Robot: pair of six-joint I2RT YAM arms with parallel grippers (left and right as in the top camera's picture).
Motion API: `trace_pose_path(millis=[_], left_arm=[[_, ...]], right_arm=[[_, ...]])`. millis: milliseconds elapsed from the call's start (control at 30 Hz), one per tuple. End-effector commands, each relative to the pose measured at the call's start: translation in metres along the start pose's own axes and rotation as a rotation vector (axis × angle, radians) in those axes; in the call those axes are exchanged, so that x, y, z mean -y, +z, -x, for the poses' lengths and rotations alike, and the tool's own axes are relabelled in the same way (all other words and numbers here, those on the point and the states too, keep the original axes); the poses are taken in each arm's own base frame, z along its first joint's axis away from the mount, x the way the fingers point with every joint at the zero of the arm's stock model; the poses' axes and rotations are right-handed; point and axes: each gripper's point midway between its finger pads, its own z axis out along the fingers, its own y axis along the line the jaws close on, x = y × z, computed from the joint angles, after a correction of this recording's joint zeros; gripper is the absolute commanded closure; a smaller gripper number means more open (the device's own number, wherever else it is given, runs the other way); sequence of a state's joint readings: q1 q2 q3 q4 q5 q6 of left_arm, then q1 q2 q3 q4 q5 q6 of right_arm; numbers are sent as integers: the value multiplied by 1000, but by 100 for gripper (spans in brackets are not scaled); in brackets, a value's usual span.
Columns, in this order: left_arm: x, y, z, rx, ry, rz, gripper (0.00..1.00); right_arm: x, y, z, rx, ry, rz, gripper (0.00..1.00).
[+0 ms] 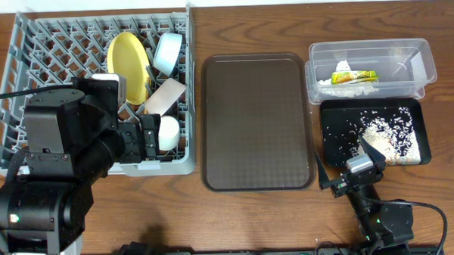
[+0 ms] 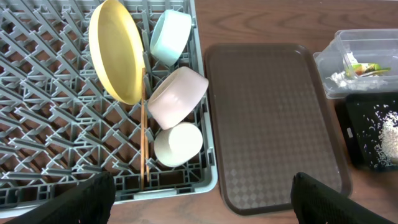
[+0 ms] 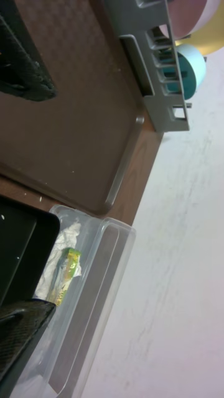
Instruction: Sort waste into correct bins and load items into the dishwasher
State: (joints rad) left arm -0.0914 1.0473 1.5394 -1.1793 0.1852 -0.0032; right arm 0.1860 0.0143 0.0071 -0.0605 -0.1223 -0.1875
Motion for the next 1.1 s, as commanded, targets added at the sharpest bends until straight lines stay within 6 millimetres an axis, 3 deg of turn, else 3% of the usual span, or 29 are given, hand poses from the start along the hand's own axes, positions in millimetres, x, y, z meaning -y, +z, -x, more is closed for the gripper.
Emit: trace_pose_path(millis=[0,200,433,733,1067], left_arm=[[-6,-4,2,10,-2,35,10],[-19,-12,-5,55,3,110,10],[-38,-1,1,406,-13,136,10],[-66,45,-56,645,-19,186,10],[-75,84,-92,839,3,176,9]], right_arm=[[-3,0,0,4,14,10,1],[-3,0,0,4,14,10,1],[-3,0,1,4,14,10,1],[-3,0,1,4,14,10,1],[-3,0,1,4,14,10,1]])
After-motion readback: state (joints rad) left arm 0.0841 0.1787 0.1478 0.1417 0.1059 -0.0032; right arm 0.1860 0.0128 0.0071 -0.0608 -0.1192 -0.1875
